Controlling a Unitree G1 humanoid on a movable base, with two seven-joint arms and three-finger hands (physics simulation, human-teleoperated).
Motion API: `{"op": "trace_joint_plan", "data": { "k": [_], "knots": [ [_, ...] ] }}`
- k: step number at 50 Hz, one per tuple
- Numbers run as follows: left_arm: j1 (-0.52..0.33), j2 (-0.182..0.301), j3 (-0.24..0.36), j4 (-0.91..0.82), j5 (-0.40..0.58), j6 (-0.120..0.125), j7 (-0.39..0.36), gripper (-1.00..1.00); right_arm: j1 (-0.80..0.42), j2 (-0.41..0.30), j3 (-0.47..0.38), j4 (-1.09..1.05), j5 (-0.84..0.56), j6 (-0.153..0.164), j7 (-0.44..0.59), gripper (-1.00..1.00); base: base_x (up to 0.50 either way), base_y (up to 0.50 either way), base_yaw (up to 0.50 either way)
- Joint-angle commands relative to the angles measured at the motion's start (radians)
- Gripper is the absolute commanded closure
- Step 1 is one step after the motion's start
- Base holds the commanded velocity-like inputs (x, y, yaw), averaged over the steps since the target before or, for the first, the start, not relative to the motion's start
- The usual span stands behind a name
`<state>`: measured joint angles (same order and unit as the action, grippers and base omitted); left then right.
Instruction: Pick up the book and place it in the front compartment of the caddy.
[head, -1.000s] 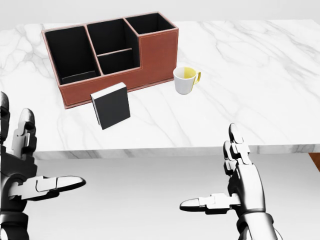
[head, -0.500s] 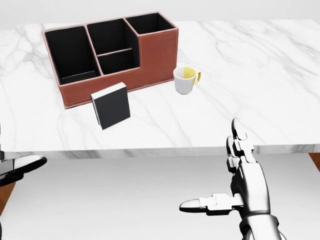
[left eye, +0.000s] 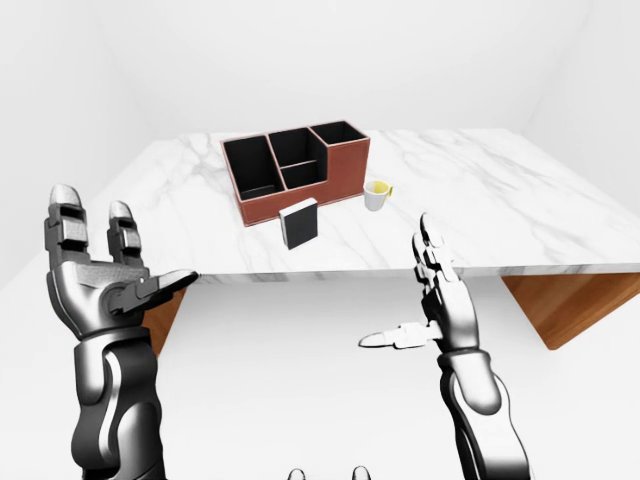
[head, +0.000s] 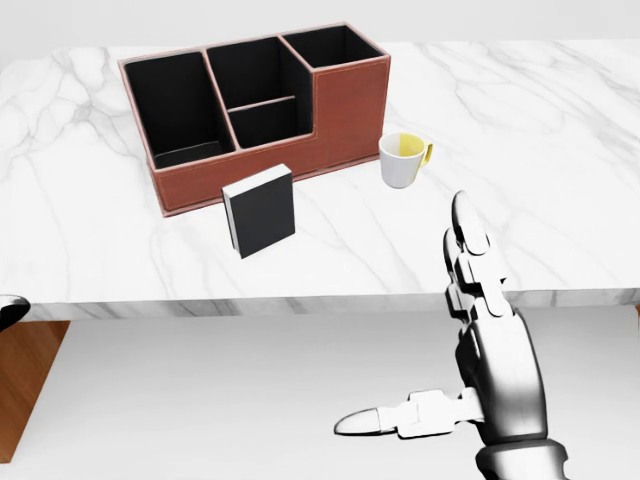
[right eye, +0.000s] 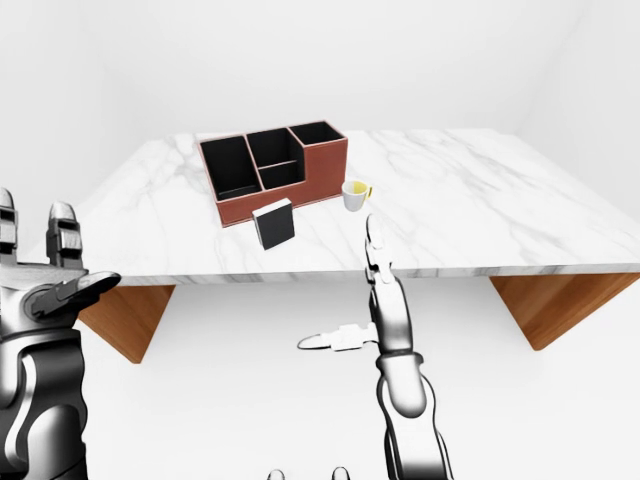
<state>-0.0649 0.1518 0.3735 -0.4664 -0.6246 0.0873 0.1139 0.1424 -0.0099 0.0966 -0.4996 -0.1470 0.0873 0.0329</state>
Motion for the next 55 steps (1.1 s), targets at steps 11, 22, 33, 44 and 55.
{"op": "trace_joint_plan", "data": {
  "k": [11,22,33,44,55],
  "knots": [
    [-0.001,0.008,0.015,-0.028,-0.02,0.0,0.018,-1.0,0.019,0.0,0.059,-0.106,-0.047,0.0,-0.008,-1.0,0.0,0.5,0.0],
    [-0.003,0.004,0.007,-0.01,0.001,0.0,0.006,-1.0,0.04,-0.006,0.042,-0.14,0.0,0.0,0.005,-1.0,0.13,0.25,0.0],
    [-0.001,0.001,-0.001,-0.007,0.012,0.0,0.003,-1.0,0.037,-0.008,0.025,-0.11,0.002,0.0,0.016,-0.99,0.5,0.0,0.0],
    [0.002,0.0,0.005,-0.017,0.007,0.0,0.008,-1.0,0.044,-0.008,0.031,-0.122,-0.006,0.0,0.018,-1.0,0.5,0.0,0.0],
    [-0.004,0.002,0.005,-0.001,0.009,0.0,0.003,-1.0,0.04,-0.008,0.036,-0.115,-0.015,0.0,0.019,-0.99,0.5,0.01,0.0]
  ]
}}
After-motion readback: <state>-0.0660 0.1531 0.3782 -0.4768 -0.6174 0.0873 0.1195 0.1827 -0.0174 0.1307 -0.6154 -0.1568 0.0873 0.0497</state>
